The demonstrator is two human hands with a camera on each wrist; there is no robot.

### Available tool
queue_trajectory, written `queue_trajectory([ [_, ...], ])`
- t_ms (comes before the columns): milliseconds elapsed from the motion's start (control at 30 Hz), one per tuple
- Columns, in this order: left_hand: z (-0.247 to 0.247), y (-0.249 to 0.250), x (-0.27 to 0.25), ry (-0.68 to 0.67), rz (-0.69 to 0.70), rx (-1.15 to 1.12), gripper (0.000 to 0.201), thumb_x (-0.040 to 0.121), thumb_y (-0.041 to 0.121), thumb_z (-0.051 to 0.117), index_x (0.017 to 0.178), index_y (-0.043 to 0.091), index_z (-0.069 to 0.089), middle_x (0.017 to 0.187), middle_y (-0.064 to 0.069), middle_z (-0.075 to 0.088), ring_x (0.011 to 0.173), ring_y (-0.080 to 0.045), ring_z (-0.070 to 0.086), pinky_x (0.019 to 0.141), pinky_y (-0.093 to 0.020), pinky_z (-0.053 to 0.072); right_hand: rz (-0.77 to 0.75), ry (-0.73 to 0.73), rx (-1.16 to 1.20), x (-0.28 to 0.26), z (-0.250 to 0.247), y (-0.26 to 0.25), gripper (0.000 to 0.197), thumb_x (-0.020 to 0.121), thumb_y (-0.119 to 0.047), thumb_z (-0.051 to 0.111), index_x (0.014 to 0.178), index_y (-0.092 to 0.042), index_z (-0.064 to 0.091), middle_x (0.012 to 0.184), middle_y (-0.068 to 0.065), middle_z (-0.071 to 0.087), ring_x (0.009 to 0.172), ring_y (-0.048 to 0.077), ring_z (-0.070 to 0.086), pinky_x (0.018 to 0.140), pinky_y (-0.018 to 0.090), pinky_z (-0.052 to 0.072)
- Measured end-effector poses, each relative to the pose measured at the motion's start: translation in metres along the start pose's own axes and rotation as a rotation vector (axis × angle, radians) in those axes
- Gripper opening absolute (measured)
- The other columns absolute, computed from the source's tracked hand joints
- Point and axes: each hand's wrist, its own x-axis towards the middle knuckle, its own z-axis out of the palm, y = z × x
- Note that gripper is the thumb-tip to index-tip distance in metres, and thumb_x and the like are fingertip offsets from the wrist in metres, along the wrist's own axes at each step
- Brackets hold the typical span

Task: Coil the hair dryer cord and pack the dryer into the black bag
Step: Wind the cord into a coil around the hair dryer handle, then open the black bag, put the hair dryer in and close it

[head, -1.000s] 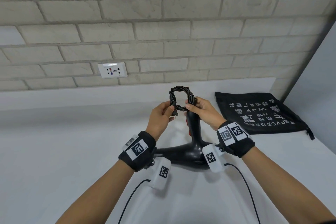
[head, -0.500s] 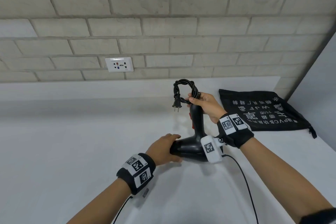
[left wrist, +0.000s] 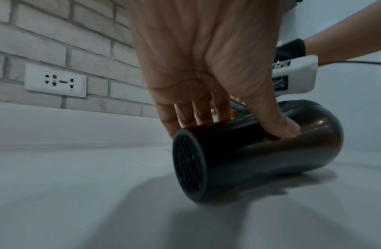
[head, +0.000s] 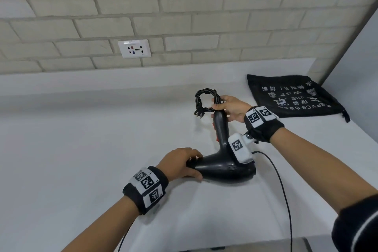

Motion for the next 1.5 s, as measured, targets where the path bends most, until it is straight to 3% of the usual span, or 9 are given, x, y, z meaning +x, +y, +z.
queue_trajectory([
  [167,0.006,0.001,-0.021,-0.047,-0.027,-0.100,0.053,0.071,0.039,0.074,0.118,0.021,0.059,0.114,-0.002,0.064,0.103,-0.019,0.057,0.090,-0.030,0.045,0.123,-0.025,-0.168,0.003,0.007,0.012,0.037,0.089,-0.006,0.055,0.126,-0.010,0.052,0.109,0.008,0.059,0.102,0.024,0.054,0.082,0.036,0.049],
  [300,0.008,0.003,-0.028,-0.073,-0.050,-0.136,0.052,0.072,0.040,0.073,0.118,0.022,0.059,0.113,-0.004,0.065,0.102,-0.019,0.057,0.090,-0.030,0.045,0.171,-0.059,-0.300,0.003,0.009,0.009,0.033,0.089,-0.013,0.056,0.122,-0.007,0.055,0.090,0.000,0.062,0.085,0.015,0.057,0.072,0.030,0.047],
  [467,0.011,0.006,-0.034,-0.130,-0.058,-0.148,0.048,0.075,0.039,0.070,0.118,0.021,0.060,0.114,-0.005,0.065,0.101,-0.020,0.057,0.088,-0.028,0.043,0.235,-0.076,-0.534,0.012,0.009,0.014,0.023,0.092,-0.018,0.052,0.110,-0.007,0.058,0.120,0.012,0.062,0.094,0.022,0.060,0.077,0.033,0.050],
  [600,0.010,0.006,-0.035,-0.157,-0.060,-0.149,0.047,0.077,0.039,0.068,0.119,0.020,0.060,0.115,-0.006,0.065,0.103,-0.022,0.057,0.092,-0.030,0.044,0.257,-0.081,-0.629,0.013,0.007,0.020,0.020,0.093,-0.019,0.049,0.107,-0.008,0.058,0.122,0.010,0.062,0.091,0.020,0.061,0.081,0.034,0.049],
  [733,0.007,0.008,-0.032,-0.214,-0.059,-0.124,0.043,0.081,0.039,0.064,0.120,0.019,0.060,0.115,-0.005,0.066,0.105,-0.022,0.058,0.095,-0.032,0.045,0.281,-0.100,-0.827,0.011,0.002,0.023,0.031,0.093,-0.019,0.049,0.117,0.000,0.056,0.113,0.012,0.065,0.070,0.014,0.060,0.054,0.022,0.044],
  [900,0.000,0.011,-0.025,-0.311,-0.118,-0.127,0.042,0.087,0.039,0.057,0.123,0.017,0.056,0.119,-0.006,0.062,0.109,-0.022,0.056,0.097,-0.033,0.043,0.290,-0.105,-0.847,0.017,-0.018,0.029,0.034,0.091,-0.023,0.052,0.119,-0.005,0.056,0.084,0.000,0.068,0.072,0.012,0.062,0.066,0.025,0.041],
  [1100,-0.017,0.021,-0.009,-0.453,-0.184,-0.038,0.047,0.086,0.043,0.057,0.124,0.015,0.055,0.125,-0.003,0.061,0.114,-0.019,0.055,0.103,-0.031,0.040,0.230,-0.058,-0.786,0.017,-0.069,0.036,0.027,0.090,-0.019,0.052,0.114,-0.008,0.057,0.085,0.001,0.067,0.079,0.018,0.062,0.071,0.028,0.042],
  [1367,-0.057,0.097,0.081,-0.077,-0.105,-0.048,0.038,0.086,0.037,0.058,0.116,0.014,0.061,0.105,-0.001,0.062,0.096,-0.016,0.055,0.081,-0.026,0.047,0.191,0.139,-0.803,0.005,-0.161,0.064,0.034,0.091,-0.016,0.052,0.121,0.001,0.055,0.100,0.012,0.062,0.066,0.016,0.058,0.052,0.021,0.036],
  [1500,-0.044,0.133,0.146,-0.096,-0.112,-0.015,0.040,0.086,0.037,0.059,0.119,0.015,0.057,0.091,-0.006,0.064,0.093,-0.020,0.057,0.083,-0.027,0.041,0.199,0.230,-0.945,-0.010,-0.217,0.082,0.036,0.091,-0.017,0.049,0.118,0.007,0.057,0.117,0.018,0.063,0.102,0.031,0.062,0.059,0.024,0.041],
])
